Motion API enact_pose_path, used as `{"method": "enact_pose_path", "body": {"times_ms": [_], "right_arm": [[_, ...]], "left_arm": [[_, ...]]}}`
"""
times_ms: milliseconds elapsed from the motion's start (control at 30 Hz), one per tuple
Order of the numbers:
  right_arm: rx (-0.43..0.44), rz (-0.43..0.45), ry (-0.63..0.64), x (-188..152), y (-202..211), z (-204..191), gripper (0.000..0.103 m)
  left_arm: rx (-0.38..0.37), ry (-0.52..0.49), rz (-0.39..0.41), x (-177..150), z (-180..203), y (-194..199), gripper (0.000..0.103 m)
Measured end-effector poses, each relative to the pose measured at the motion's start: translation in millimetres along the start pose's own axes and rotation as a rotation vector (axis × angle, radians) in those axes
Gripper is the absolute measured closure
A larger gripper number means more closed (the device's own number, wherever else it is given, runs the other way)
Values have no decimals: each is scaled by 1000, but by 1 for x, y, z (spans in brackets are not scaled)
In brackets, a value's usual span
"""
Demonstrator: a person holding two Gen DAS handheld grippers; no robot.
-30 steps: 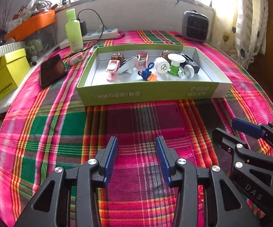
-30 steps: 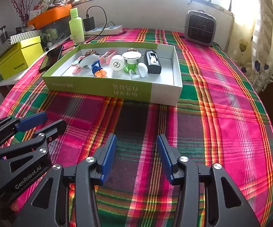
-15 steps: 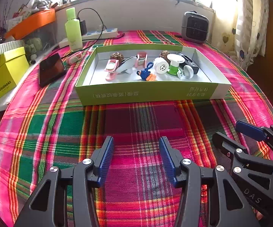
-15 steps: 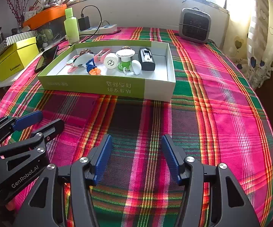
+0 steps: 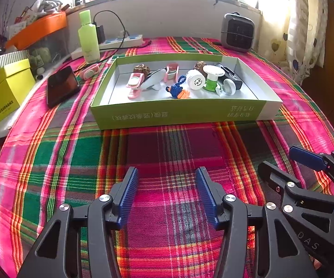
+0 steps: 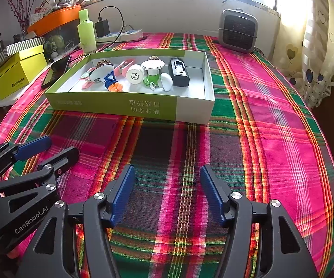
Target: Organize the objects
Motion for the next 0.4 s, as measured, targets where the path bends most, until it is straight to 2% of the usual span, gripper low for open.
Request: {"method": "enact_pose_path", "body": {"times_ms": [400], "right_arm": [[0,0,0,0,0,0,43]], "left_arm": [[-1,0,0,0,0,0,50]]}}
Point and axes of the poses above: each gripper's, at about its wrist camera, not at the fingertips, and y roughly against the way its jaws point, z to its right, x to its top, the point moved 3 cm from there along -y, roughly the way its jaws point
